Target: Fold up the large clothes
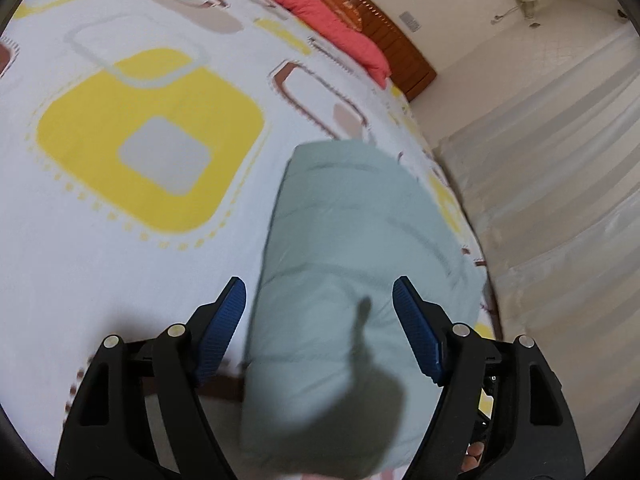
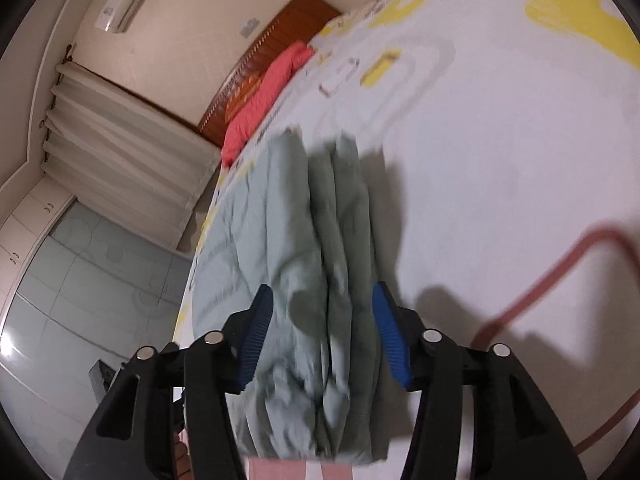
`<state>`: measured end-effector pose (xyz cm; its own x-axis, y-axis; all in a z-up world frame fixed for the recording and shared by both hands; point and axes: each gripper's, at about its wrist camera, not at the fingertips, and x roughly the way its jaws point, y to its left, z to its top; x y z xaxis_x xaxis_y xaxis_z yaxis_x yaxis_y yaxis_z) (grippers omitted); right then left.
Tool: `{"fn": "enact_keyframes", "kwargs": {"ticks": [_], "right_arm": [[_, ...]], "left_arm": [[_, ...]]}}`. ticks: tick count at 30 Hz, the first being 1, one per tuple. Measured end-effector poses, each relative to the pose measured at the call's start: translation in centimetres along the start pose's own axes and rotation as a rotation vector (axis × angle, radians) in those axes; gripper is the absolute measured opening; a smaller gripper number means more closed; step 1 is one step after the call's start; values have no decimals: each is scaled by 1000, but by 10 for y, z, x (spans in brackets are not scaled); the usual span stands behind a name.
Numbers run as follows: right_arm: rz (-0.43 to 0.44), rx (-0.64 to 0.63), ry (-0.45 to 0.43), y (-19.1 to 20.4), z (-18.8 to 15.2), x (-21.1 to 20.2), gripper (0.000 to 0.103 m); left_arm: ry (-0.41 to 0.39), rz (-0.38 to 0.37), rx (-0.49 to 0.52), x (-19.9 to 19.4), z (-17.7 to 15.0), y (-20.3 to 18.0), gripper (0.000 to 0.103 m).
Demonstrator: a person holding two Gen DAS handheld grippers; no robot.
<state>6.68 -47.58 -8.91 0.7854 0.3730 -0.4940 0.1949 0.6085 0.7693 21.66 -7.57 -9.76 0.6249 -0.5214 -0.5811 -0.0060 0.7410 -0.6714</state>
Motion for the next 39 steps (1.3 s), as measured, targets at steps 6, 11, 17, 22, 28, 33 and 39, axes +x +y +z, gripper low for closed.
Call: {"fn": "enact_keyframes", "kwargs": {"ticks": [6,11,17,22,28,33,39], "right_arm": [[40,40,-6,7,39,22,52],[-1,18,20,18,51,52,34],[-85,23,75,0,41,80,31],[-88,2,65,-7,34,87,30],[-106,-35,46,-3,31,83,29],[-107,-32,50,0,35,84,30],[-90,-2,47,-2,36,75,34]], "left_arm": [[15,-11,-2,26,28,-20,76],[33,49,13,53,36,-31,69],[78,172,32,84,29,-20,67],[69,198,57,95,24,-17,69],[44,207,102,99,19,-16,69],[69,193,101,96,23,-16,71],[99,189,62,88,25,-13,78]]}}
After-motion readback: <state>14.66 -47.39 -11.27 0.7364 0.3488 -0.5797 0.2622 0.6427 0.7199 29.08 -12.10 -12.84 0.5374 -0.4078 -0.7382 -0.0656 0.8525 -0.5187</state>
